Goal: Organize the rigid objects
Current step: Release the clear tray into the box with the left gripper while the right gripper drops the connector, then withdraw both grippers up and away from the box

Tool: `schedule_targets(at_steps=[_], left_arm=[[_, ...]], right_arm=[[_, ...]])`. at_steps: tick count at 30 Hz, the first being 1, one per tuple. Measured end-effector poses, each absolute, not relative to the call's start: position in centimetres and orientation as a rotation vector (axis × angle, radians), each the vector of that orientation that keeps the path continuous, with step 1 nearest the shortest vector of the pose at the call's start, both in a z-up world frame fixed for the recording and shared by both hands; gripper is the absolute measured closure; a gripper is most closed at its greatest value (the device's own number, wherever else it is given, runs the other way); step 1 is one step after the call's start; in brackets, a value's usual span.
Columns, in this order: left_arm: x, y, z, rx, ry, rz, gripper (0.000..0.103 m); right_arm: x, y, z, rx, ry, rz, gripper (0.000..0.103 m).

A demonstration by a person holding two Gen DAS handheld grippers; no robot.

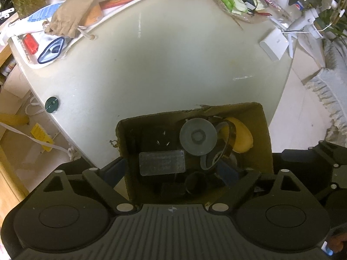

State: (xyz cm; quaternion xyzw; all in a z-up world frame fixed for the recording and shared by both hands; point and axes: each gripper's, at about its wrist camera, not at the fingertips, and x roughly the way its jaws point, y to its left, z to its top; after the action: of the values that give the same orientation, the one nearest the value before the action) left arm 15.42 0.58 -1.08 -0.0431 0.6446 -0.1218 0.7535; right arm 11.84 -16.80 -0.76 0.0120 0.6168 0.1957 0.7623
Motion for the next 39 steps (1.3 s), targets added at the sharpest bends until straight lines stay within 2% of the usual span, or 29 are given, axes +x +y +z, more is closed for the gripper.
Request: schedule_targets(at_steps=[11, 23, 39], left_arm=[[14.6, 1.0, -0.5, -0.095, 1.375, -0.265, 0.01], [11.8, 2.3, -0.6, -0.148, 1.256, -0.31, 0.011], [5.3, 3.4, -1.0, -0.089, 1.006, -0.341, 0.011]], right_arm=[[11.3, -17.3, -0.5, 0.039, 1.334, 0.408, 0.0], [9.7, -19.5, 0.0, 0.112, 1.22, 0.412, 0.0], [6.1, -22.0, -1.2, 0.133, 1.078, 0.394, 0.0]])
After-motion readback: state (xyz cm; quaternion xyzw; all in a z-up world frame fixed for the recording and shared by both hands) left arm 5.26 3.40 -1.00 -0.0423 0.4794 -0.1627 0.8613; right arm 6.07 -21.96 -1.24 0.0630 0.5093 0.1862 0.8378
